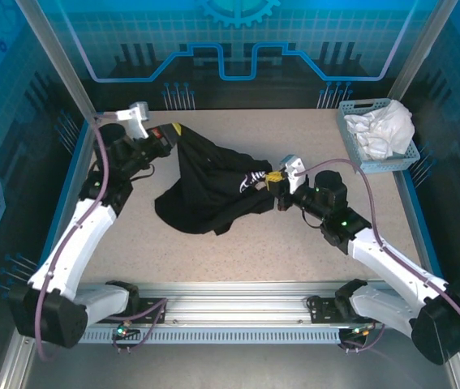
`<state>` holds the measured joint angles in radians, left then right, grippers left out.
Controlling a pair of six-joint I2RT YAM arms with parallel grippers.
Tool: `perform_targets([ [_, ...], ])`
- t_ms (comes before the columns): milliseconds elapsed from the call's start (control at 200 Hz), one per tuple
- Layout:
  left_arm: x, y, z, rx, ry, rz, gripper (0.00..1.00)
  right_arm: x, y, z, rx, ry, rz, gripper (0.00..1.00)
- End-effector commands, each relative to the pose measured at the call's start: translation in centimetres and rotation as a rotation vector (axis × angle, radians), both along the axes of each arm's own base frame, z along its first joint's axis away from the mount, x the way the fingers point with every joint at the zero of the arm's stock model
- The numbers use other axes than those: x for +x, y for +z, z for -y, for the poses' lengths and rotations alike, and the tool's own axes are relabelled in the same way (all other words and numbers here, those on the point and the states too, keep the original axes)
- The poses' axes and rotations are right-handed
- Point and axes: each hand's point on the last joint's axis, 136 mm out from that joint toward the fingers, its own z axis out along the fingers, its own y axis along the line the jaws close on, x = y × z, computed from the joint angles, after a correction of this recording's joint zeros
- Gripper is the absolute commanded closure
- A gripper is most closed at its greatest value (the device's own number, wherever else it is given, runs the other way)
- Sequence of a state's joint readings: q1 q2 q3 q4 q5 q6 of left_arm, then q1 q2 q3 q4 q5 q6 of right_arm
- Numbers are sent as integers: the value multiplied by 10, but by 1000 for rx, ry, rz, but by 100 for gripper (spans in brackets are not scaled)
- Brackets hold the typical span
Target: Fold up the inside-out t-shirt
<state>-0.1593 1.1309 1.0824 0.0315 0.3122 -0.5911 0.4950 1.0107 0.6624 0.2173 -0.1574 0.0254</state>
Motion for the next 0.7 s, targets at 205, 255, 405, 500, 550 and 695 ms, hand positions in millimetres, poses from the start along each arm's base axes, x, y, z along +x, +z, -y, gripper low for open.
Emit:
perform_targets([
  [205,0,-21,-45,-38,155,-76,100,11,-14,15,42,-82,-2,100],
  [255,3,-33,-62,-31,219,-104,100,12,-16,26,73,-120,-12,100],
  [405,14,-90,-91,67,352,-222,100,10,-26,50,124,-197,-35,100],
  [500,21,-135,-85,81,318,-319,100,4,-37,46,104,-163,-66,100],
  [550,23,-159,-81,82,296,-368,100,2,-45,42,87,-147,-88,100],
  [695,22,-215,-88,150,317,-477,99,-2,-57,36,58,-123,-114,100],
])
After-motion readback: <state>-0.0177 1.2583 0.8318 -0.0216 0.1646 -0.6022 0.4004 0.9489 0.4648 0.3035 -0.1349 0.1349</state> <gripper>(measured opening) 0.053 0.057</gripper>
